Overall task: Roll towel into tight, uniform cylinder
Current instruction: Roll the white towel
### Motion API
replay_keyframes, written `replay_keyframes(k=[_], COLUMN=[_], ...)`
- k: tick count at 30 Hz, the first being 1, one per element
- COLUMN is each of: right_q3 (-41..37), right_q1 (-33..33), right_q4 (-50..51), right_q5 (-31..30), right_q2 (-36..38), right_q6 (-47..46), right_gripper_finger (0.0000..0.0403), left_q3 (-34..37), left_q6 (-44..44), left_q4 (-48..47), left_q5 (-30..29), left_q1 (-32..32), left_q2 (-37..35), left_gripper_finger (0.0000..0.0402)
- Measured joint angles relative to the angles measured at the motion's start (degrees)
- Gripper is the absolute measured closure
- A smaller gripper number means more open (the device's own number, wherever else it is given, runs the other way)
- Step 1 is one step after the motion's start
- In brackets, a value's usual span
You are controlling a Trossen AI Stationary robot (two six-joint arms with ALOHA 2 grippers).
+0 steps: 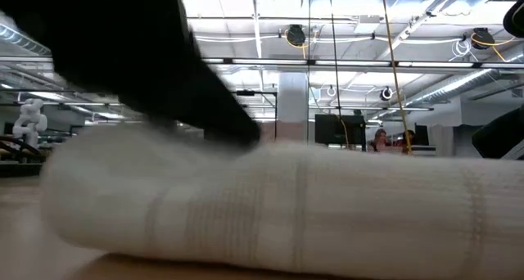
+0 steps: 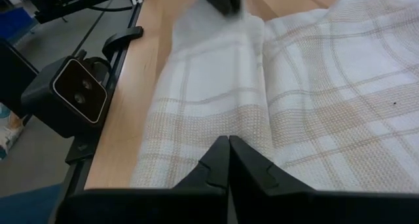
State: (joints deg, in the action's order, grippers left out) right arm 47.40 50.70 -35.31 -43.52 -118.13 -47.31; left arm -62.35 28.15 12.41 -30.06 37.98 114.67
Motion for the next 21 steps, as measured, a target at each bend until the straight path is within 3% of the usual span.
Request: replay_keyframes(k=[8, 13, 21], right_q3=[0.0, 0.0, 0.0], right_q1=[0.0, 0.0, 0.0], right_q4=[0.0, 0.0, 0.0], right_q5=[0.1, 0.1, 0.1], right_q2=[0.0, 0.0, 0.0], right_q6=[0.0, 0.4, 0.4], right_gripper_finger=[0.0401, 0.0401, 0.0401], left_q3=[-0.1, 0.0, 0.0], left_q6=[-2.0, 5.0, 5.3], left_q4=[-4.7, -19.0, -18.4], left_q5=[-2.8, -3.1, -1.4], left_q1=[2.7, 2.5, 3.0], left_q2=[-5.9, -3.7, -3.9], left_gripper_finger=[0.0363, 0.0363, 0.0363])
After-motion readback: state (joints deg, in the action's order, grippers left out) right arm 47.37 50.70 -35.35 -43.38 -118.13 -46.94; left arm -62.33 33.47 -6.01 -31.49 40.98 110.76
